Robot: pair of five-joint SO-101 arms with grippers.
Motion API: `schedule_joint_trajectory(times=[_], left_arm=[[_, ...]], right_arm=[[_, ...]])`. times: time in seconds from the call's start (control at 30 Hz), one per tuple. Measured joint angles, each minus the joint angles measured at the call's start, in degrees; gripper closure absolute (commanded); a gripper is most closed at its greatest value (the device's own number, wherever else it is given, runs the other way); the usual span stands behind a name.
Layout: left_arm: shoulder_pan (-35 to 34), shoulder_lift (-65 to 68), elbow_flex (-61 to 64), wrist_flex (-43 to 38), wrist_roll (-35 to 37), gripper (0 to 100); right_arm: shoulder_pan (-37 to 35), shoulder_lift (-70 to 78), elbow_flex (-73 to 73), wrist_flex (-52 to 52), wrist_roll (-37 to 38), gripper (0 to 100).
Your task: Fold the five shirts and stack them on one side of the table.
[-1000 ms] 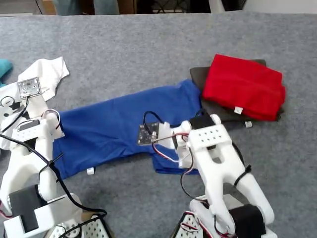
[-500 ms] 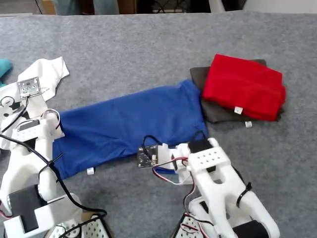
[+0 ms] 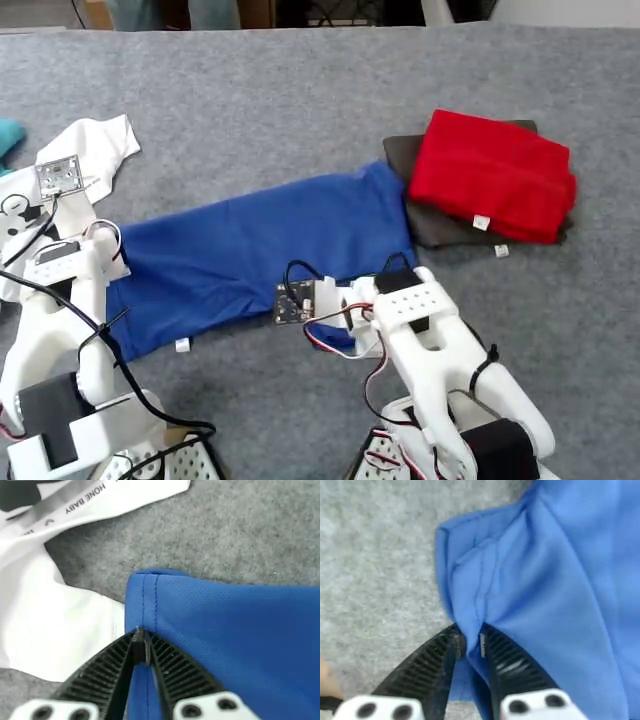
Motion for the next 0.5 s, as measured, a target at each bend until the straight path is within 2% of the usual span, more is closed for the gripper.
schedule_joint_trajectory(times=[0.2, 0.5], left_arm=[[0.00, 0.09, 0.00, 0.00, 0.00, 97], [0.00, 0.26, 0.00, 0.00, 0.00, 97]], right_arm=[[2.02, 1.32, -1.67, -0.44, 0.00, 98.5], [2.81, 7.91, -26.81, 18.99, 0.53, 98.5]])
